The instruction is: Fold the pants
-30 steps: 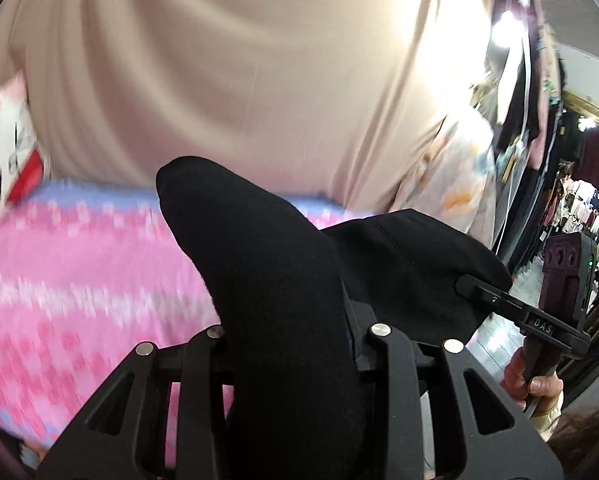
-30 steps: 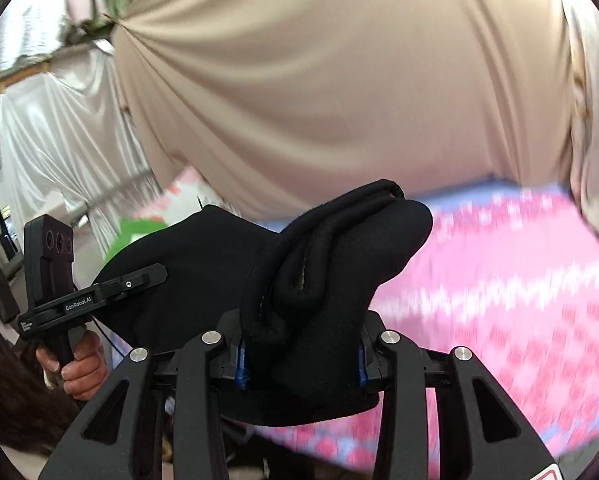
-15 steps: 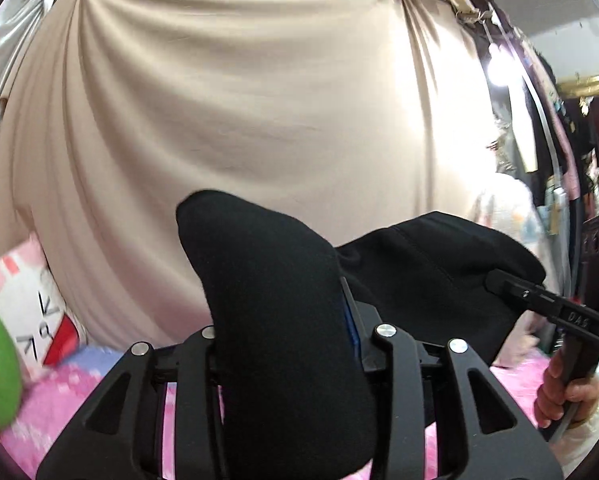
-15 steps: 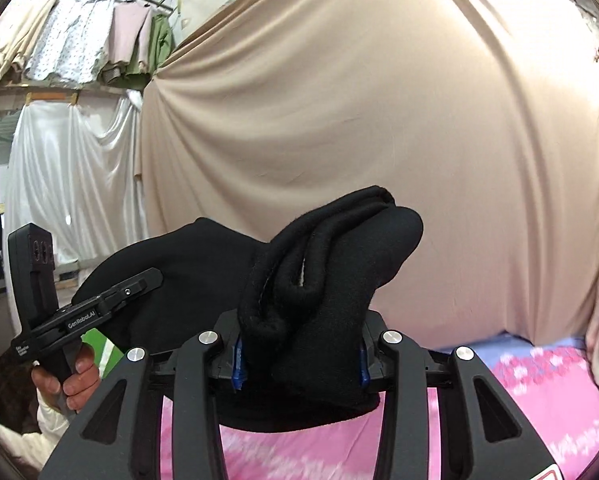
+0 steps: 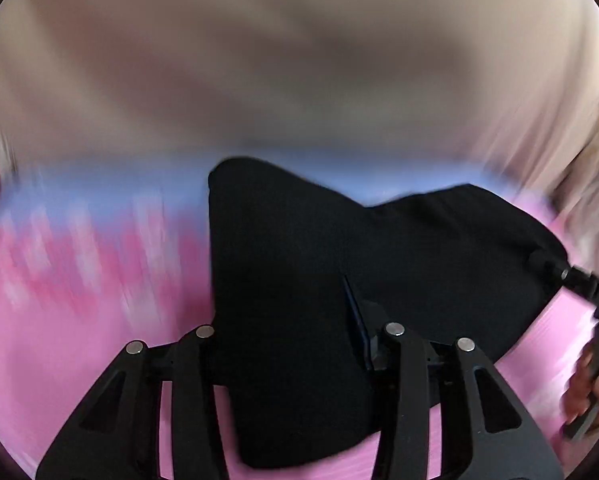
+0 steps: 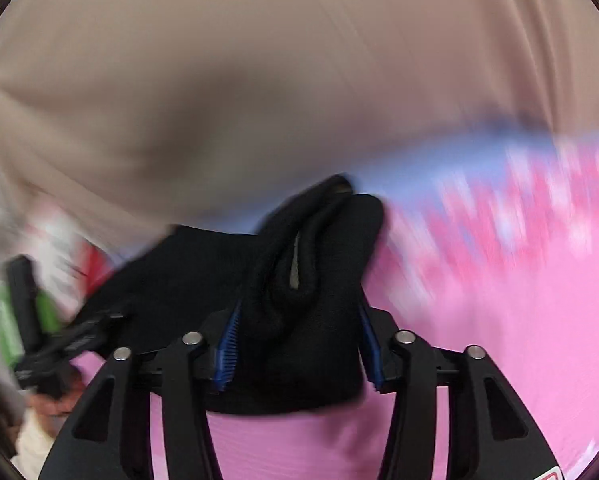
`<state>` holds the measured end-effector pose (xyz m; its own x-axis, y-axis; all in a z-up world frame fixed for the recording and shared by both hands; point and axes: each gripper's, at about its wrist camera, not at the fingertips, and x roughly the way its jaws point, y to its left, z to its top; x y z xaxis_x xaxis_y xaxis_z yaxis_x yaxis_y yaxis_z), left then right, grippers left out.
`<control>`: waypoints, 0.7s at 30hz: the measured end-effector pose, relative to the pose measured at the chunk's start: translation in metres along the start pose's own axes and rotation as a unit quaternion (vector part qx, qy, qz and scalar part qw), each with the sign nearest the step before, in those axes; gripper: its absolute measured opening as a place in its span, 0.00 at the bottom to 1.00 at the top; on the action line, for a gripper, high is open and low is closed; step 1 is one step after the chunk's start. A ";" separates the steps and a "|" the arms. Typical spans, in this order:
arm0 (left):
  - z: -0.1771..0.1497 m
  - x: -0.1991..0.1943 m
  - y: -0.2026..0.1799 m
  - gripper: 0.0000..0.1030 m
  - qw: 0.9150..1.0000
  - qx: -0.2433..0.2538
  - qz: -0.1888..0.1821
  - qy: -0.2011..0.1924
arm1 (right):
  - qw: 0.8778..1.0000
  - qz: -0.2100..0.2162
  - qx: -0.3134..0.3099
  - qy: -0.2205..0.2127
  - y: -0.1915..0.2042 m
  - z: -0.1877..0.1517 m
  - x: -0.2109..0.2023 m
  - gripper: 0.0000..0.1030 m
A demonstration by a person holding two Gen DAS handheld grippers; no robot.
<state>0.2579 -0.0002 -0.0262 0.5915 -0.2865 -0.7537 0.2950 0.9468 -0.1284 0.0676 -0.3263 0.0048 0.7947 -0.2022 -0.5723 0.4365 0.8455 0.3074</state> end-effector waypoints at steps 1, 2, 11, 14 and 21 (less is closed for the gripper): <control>-0.012 -0.003 0.009 0.50 0.999 -0.019 -0.013 -0.023 | 0.999 -0.014 0.010 0.032 -0.013 -0.009 0.012 0.52; -0.022 -0.024 0.017 0.53 0.997 -0.031 -0.010 -0.066 | 1.000 0.016 0.022 0.016 -0.021 -0.013 0.003 0.54; 0.031 -0.108 -0.029 0.86 0.986 0.014 0.065 -0.156 | 0.995 0.021 -0.075 -0.061 0.053 0.050 -0.043 0.55; 0.031 -0.053 -0.040 0.86 0.992 0.026 0.086 -0.085 | 0.993 -0.002 -0.110 -0.034 0.067 0.053 0.015 0.52; -0.002 -0.011 -0.011 0.84 0.993 0.010 0.114 -0.017 | 0.997 -0.021 -0.068 -0.019 0.032 0.042 0.002 0.39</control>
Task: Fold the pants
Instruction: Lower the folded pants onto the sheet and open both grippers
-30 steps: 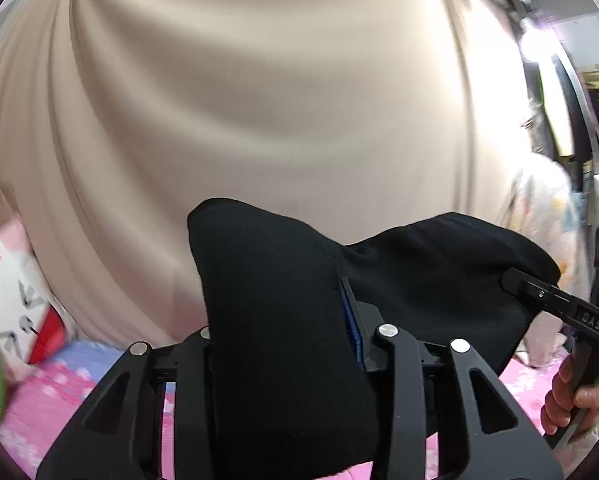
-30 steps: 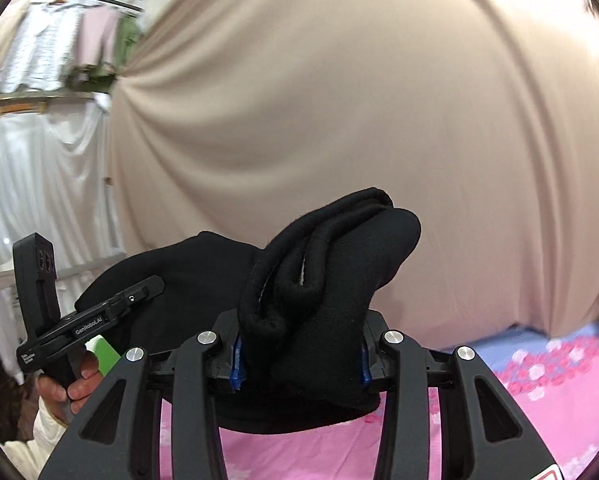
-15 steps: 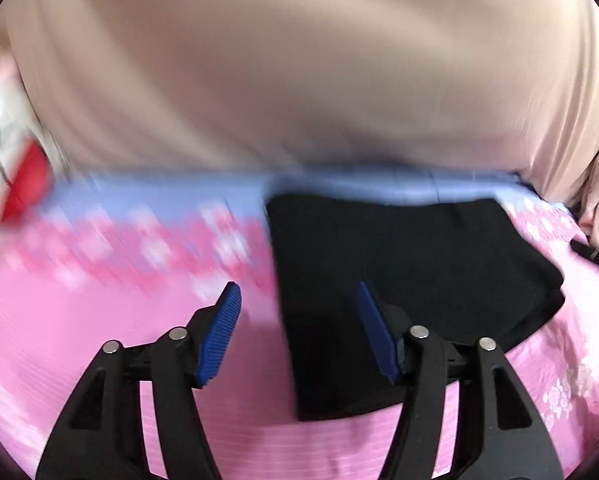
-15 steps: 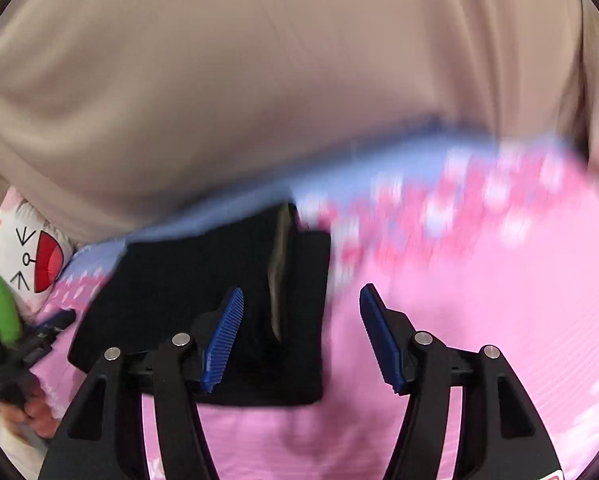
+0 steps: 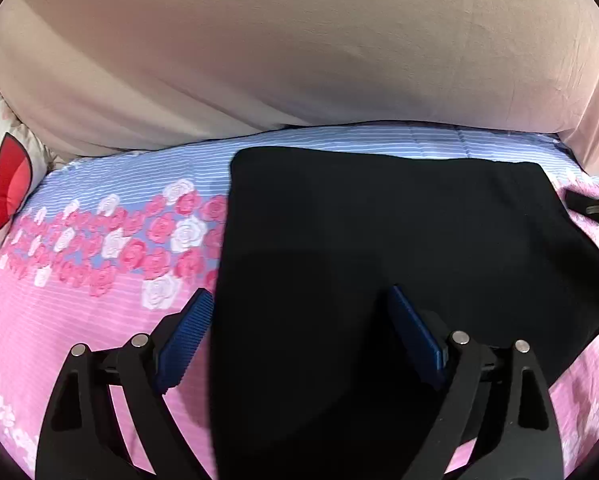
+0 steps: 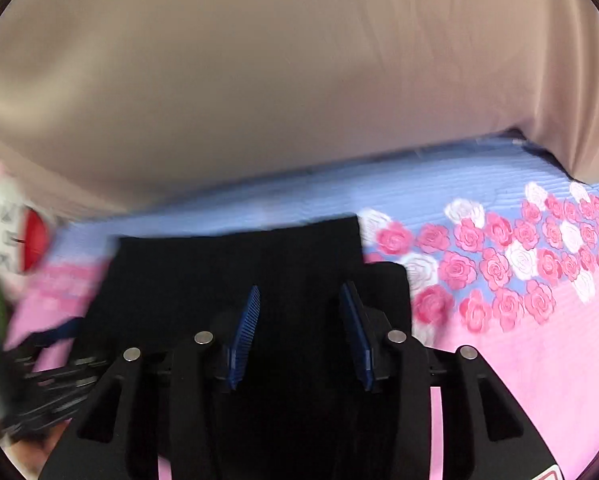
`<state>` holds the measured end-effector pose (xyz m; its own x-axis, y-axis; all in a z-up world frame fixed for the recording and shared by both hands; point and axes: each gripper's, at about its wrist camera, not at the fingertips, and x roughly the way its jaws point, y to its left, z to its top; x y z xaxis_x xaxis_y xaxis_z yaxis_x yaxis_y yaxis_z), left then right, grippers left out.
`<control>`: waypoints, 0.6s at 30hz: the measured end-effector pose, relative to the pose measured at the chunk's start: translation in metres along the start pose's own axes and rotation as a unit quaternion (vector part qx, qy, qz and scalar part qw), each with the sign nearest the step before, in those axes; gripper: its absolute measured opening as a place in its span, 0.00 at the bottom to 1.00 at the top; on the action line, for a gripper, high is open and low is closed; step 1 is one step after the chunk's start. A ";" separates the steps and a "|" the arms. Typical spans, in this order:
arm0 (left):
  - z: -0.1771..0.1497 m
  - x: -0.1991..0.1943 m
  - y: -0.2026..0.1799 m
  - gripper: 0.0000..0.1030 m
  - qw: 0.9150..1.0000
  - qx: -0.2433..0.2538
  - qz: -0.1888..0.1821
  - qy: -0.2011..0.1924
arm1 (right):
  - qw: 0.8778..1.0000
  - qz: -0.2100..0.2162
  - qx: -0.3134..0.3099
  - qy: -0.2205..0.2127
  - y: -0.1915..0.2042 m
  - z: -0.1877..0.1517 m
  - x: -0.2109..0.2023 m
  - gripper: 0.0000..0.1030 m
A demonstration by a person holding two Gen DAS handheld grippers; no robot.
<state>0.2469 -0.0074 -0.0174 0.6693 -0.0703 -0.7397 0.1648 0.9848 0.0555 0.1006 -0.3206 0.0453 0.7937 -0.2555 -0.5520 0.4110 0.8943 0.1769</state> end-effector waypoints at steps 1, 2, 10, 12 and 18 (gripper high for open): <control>0.000 -0.002 0.002 0.84 1.000 -0.004 -0.002 0.000 | 1.000 0.004 -0.010 -0.010 0.003 -0.005 -0.013 0.40; -0.001 -0.004 0.004 0.84 1.000 -0.009 -0.002 0.000 | 1.000 -0.005 -0.025 -0.011 0.006 -0.013 -0.020 0.41; -0.007 -0.022 0.001 0.83 1.000 -0.004 0.009 0.004 | 0.999 -0.038 -0.034 -0.008 0.001 -0.054 -0.054 0.43; -0.012 -0.030 0.002 0.83 1.000 -0.006 0.005 0.005 | 0.997 -0.059 -0.057 0.001 0.008 -0.058 -0.049 0.43; -0.032 -0.042 0.007 0.83 1.000 -0.011 0.009 0.009 | 0.997 -0.068 -0.021 0.020 0.000 -0.068 -0.050 0.43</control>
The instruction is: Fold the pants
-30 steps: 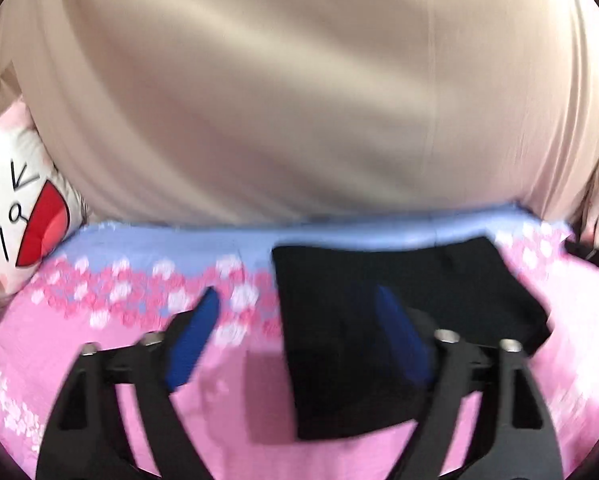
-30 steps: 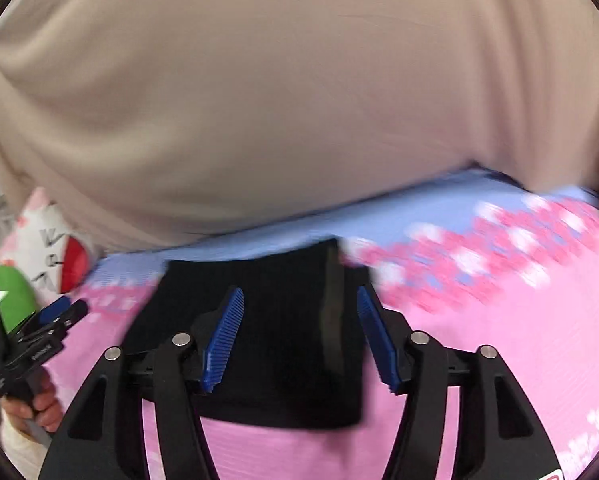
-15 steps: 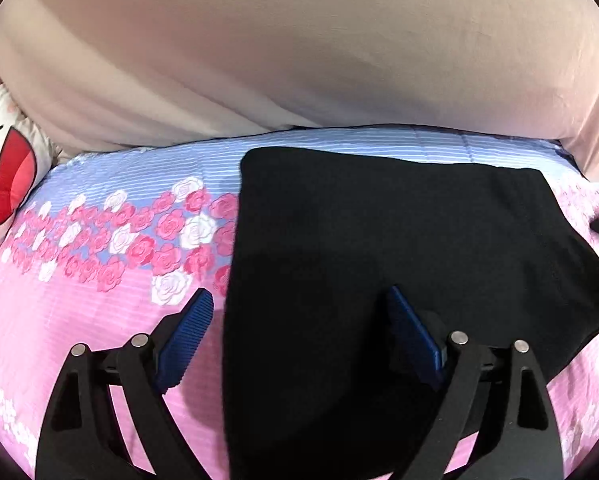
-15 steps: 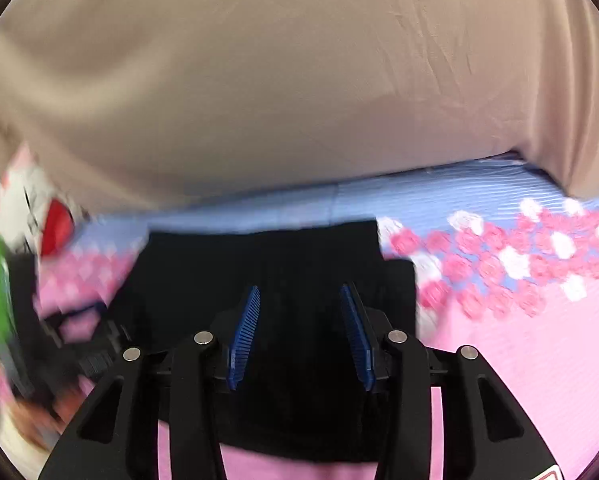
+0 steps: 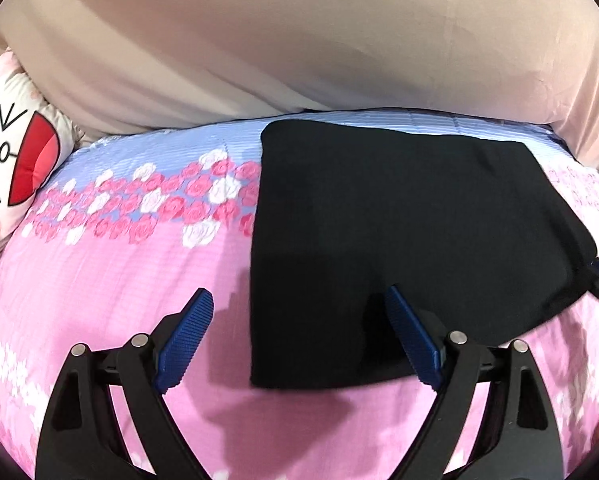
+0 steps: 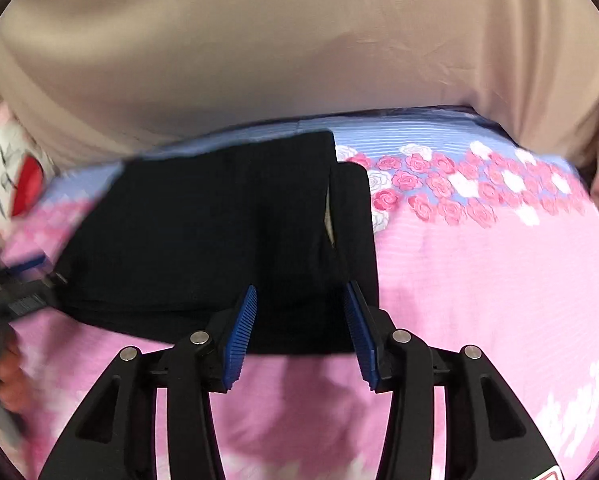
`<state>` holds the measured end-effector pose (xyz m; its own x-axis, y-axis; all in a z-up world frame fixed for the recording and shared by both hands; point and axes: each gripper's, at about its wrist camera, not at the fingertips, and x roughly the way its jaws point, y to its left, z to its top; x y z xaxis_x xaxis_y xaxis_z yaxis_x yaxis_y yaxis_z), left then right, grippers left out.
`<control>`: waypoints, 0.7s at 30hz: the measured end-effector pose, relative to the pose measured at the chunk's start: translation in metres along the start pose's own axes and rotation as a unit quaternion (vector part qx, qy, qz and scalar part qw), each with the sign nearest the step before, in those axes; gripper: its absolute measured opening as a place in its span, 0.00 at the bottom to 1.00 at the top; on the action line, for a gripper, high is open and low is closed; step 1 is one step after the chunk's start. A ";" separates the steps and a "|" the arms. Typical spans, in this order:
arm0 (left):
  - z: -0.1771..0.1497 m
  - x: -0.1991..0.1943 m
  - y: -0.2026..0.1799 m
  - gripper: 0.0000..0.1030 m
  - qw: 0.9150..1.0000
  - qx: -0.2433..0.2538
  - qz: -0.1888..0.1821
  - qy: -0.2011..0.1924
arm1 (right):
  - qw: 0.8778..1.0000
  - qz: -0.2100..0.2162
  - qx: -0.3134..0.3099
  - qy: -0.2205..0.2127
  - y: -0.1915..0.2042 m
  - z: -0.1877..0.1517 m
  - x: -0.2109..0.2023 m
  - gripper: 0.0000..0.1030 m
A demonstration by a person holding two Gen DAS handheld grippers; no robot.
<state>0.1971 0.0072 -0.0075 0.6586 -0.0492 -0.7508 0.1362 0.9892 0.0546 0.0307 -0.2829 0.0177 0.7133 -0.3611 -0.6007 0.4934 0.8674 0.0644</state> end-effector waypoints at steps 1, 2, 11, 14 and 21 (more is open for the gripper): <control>-0.004 -0.006 0.003 0.83 1.000 -0.004 0.001 -0.004 | 1.000 0.017 0.014 -0.014 -0.001 -0.003 -0.016 0.43; -0.010 -0.012 0.005 0.83 1.000 -0.008 0.002 -0.009 | 0.999 0.021 0.016 -0.025 0.000 -0.008 -0.028 0.44; -0.081 -0.078 0.013 0.88 0.998 -0.007 0.021 -0.059 | 0.997 -0.040 0.000 -0.066 0.017 -0.064 -0.083 0.69; -0.103 -0.090 0.012 0.89 0.999 -0.013 0.003 -0.050 | 0.997 -0.046 -0.007 -0.069 0.019 -0.084 -0.088 0.70; -0.113 -0.100 0.011 0.89 0.999 -0.038 0.003 -0.032 | 0.996 -0.060 -0.009 -0.065 0.023 -0.113 -0.098 0.72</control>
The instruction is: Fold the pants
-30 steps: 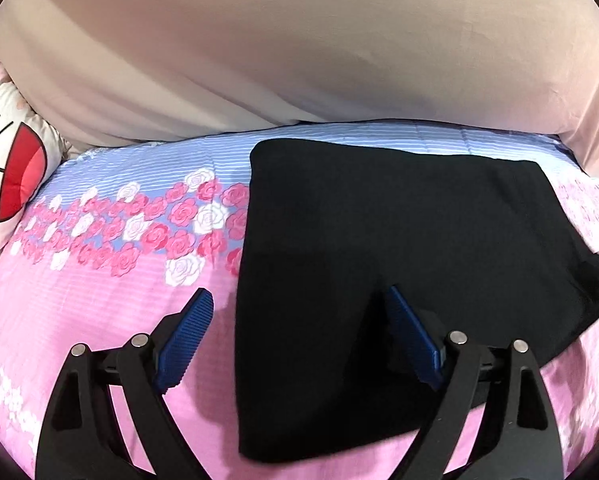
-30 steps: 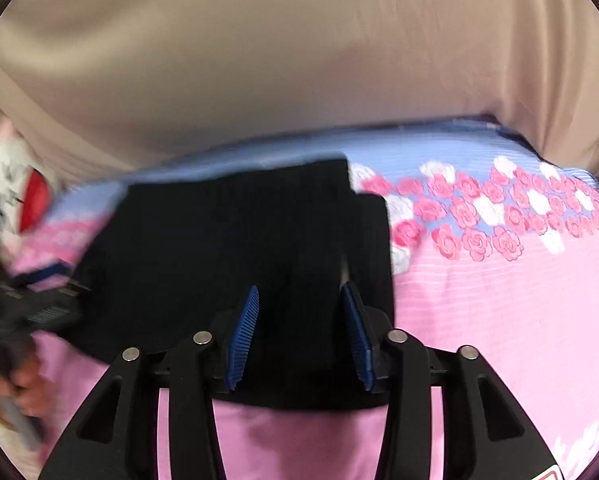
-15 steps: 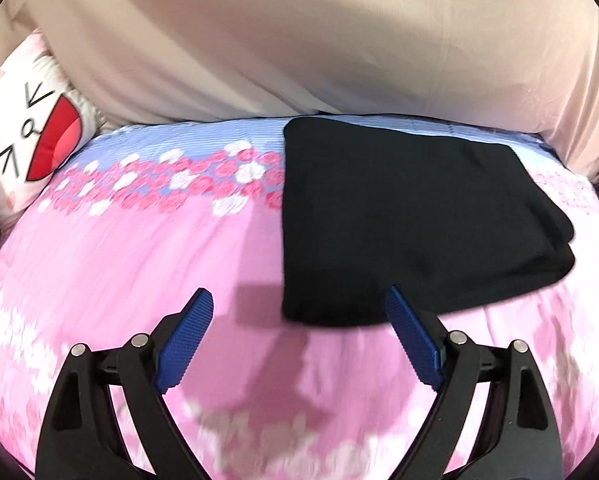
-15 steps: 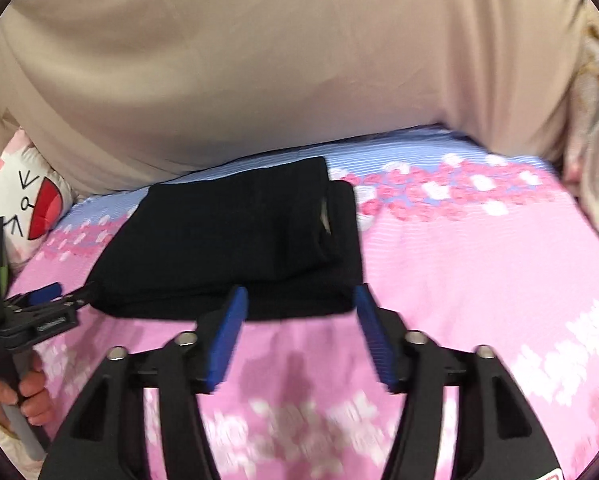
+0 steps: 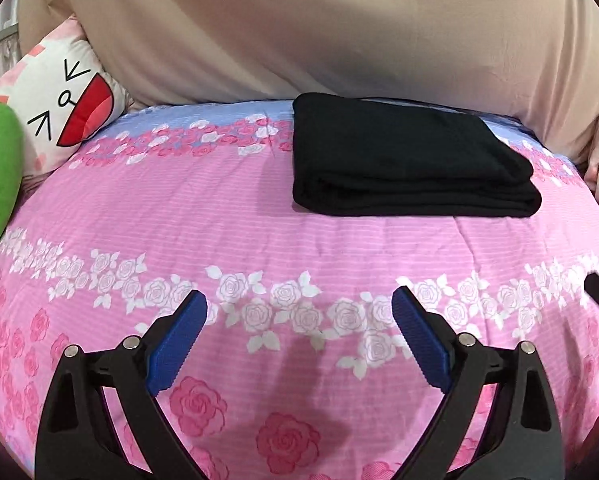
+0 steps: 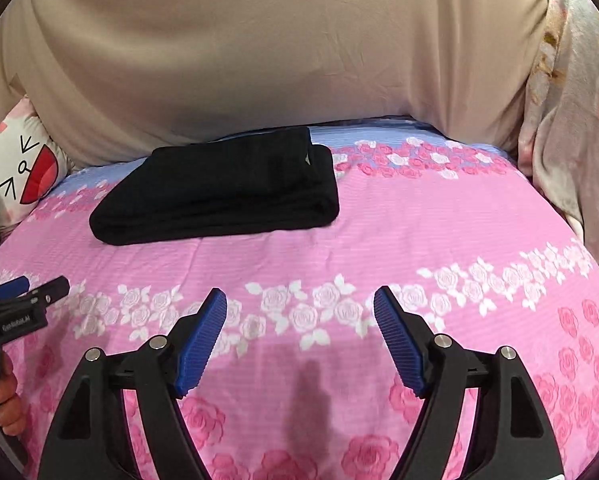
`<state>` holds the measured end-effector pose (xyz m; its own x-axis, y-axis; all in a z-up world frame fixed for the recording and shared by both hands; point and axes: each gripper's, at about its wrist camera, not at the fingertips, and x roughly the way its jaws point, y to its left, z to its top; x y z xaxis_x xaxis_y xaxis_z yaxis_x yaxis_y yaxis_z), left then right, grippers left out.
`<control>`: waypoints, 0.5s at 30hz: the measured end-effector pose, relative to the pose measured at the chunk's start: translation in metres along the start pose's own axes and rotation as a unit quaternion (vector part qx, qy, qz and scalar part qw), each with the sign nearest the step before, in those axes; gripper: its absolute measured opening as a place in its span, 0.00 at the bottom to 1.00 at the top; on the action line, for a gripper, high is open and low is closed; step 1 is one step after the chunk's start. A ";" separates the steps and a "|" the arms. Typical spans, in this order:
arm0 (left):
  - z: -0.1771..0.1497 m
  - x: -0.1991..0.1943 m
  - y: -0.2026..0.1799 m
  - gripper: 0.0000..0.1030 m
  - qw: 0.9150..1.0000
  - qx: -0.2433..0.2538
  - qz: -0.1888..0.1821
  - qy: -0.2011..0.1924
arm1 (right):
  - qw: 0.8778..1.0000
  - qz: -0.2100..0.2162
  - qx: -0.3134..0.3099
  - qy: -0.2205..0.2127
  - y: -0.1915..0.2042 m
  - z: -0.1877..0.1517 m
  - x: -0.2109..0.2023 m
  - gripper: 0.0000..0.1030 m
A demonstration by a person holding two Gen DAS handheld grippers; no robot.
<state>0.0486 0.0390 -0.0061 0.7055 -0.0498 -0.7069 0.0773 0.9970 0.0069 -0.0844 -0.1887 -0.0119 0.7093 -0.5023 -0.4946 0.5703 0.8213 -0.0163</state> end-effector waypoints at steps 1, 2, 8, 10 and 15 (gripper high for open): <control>0.004 -0.004 0.000 0.89 1.000 -0.005 -0.001 0.000 | 1.000 0.001 0.002 -0.003 0.000 0.000 -0.003 0.72; 0.004 -0.005 0.000 0.89 1.000 -0.007 0.000 0.000 | 1.000 0.002 0.002 -0.005 -0.001 0.000 -0.005 0.72; 0.012 -0.019 -0.002 0.89 1.000 -0.017 0.010 -0.024 | 1.000 0.006 0.008 -0.017 0.001 0.005 -0.011 0.76; 0.011 -0.019 -0.004 0.89 0.999 -0.015 0.010 -0.033 | 1.000 0.004 0.006 -0.019 0.003 0.005 -0.009 0.76; 0.004 -0.002 -0.012 0.89 0.997 0.013 0.036 -0.065 | 0.999 -0.015 0.007 -0.027 0.003 0.002 0.004 0.77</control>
<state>0.0496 0.0266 -0.0019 0.7949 0.0130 -0.6067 0.0404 0.9964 0.0743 -0.0786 -0.1887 -0.0118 0.7123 -0.5412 -0.4468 0.5979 0.8014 -0.0176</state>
